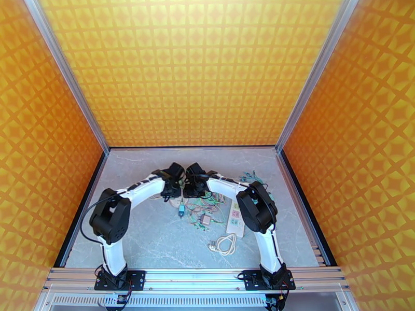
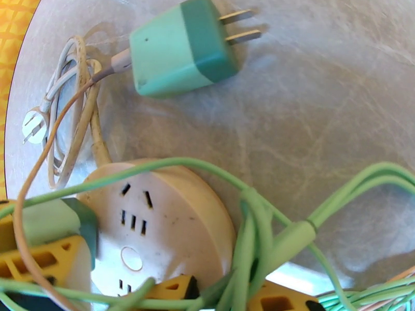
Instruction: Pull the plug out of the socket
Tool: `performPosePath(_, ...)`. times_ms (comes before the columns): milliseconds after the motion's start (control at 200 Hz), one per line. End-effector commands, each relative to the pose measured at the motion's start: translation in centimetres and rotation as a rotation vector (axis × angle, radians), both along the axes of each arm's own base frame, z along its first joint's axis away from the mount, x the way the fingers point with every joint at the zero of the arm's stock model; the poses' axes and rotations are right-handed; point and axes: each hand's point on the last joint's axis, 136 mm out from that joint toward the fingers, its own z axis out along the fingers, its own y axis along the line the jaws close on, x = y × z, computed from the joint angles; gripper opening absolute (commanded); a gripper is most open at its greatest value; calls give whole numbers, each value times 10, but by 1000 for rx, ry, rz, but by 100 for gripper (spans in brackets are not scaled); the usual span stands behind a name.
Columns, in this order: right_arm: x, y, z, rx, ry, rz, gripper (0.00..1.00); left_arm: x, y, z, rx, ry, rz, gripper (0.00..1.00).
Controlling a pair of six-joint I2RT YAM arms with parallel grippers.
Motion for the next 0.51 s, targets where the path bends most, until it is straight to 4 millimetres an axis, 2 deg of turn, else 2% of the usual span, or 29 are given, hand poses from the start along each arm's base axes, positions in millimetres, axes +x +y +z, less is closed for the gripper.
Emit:
performPosePath(0, -60, -45, -96, -268, 230, 22, 28, -10, -29, 26, -143, -2, -60, 0)
performPosePath(190, -60, -45, -97, -271, 232, 25, 28, -22, -36, 5, 59, 18, -134, 0)
performPosePath(255, -60, -45, -98, -272, 234, 25, 28, -23, -29, -1, 127, 20, -133, 0)
performPosePath(280, -61, -45, -98, -273, 235, 25, 28, -30, -39, -3, 147, 17, -165, 0)
performPosePath(405, -61, -46, -98, -276, 237, 25, 28, -37, -46, -8, 176, 34, -193, 0)
performPosePath(500, -62, -46, -98, -278, 239, 25, 28, -38, -48, -3, 148, 28, -180, 0)
